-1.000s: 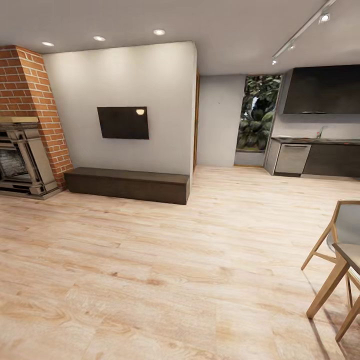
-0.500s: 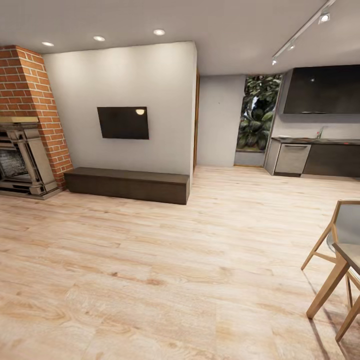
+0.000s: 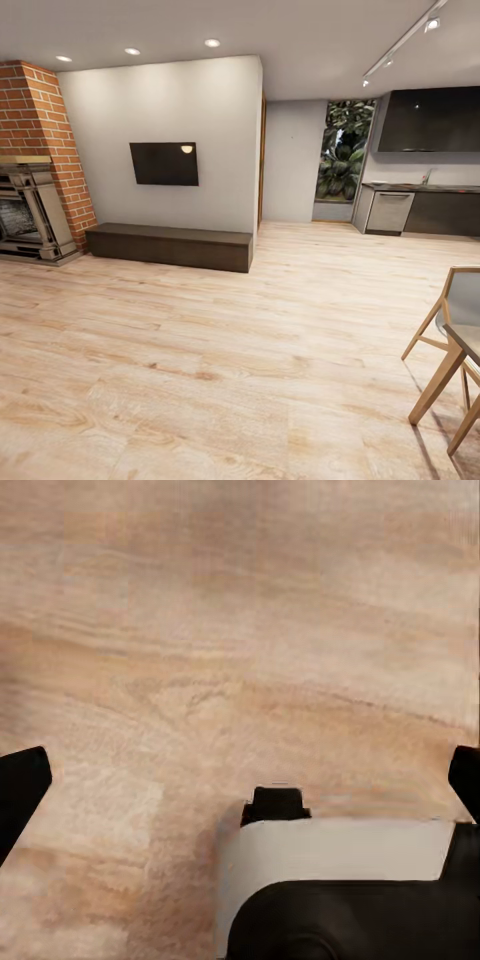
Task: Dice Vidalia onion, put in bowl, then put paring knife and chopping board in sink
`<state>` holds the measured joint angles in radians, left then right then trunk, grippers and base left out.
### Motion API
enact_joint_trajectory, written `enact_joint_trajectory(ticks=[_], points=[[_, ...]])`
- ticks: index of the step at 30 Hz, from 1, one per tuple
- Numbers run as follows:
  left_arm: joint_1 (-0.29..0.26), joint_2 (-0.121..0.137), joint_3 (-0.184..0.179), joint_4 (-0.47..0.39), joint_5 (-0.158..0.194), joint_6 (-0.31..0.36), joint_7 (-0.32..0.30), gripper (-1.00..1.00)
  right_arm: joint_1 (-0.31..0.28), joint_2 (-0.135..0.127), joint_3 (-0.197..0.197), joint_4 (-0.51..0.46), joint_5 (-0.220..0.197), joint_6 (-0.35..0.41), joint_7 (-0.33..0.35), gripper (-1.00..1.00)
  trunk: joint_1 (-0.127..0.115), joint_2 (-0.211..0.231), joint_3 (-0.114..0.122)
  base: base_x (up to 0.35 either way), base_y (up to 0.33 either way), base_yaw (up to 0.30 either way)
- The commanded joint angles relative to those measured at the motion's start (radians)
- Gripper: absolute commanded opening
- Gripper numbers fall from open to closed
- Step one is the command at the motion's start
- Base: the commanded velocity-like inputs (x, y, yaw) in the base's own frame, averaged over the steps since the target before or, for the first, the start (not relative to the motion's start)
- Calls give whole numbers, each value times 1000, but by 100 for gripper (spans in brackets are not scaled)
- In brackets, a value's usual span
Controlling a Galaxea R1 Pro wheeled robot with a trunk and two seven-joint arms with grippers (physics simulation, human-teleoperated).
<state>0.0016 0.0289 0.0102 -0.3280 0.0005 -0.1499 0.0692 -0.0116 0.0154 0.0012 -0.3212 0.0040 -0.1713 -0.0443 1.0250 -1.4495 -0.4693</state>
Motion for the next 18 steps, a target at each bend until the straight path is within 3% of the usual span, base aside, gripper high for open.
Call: enact_joint_trajectory(ticks=[1, 5, 9, 18], points=[[0, 0, 0, -202, 0, -9, 5, 100, -1, 0, 1, -288, 1, -16, -4, 100, 0, 0, -1, 0, 0, 0], [0, -9, -2, -168, 1, -99, 17, 100, -1, -5, 3, -259, -1, -119, -6, 100, 0, 0, -1, 0, 0, 0], [0, -12, -2, -116, -1, -177, 19, 100, -1, -2, 6, -199, 0, -171, -6, 100, 0, 0, -1, 0, 0, 0], [0, -7, -1, -91, 1, -195, 20, 100, -1, -3, 5, -184, -1, -183, -6, 100, 0, 0, -1, 5, 0, 0]])
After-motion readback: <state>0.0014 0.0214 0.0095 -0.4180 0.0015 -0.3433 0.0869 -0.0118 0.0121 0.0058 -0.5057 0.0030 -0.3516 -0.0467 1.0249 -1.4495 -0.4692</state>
